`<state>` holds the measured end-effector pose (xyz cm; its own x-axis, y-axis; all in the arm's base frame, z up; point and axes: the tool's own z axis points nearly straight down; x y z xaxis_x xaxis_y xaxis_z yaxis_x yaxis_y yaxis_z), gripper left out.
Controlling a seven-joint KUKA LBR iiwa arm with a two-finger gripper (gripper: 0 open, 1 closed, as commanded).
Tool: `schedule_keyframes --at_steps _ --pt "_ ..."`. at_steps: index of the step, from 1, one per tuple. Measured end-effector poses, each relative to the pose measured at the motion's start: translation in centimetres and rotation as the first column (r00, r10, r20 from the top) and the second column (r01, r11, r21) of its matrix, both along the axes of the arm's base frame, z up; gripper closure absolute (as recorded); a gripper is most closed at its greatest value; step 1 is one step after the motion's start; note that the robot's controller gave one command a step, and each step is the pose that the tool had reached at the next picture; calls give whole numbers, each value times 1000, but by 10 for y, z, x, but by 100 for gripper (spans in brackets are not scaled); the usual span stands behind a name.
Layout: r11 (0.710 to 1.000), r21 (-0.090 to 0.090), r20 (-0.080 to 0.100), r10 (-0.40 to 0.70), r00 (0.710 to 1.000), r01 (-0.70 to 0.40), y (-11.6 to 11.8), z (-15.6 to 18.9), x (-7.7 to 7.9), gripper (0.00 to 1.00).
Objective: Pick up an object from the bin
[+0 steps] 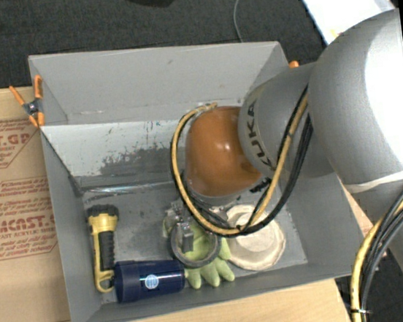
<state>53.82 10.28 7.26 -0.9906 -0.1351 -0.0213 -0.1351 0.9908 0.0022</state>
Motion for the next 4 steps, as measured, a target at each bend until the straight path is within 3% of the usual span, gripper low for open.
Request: schedule_keyframes --at_steps 1,2,3,4 --pt "1000 0 0 0 1000 0 0 7 0 100" --pt "1000 -3 -12 0 1000 0 -1 36 -4 100" --pt "1000 -1 -1 0 1000 0 0 69 -1 100" --pt "1000 -2 -5 0 1000 0 0 85 -2 100"
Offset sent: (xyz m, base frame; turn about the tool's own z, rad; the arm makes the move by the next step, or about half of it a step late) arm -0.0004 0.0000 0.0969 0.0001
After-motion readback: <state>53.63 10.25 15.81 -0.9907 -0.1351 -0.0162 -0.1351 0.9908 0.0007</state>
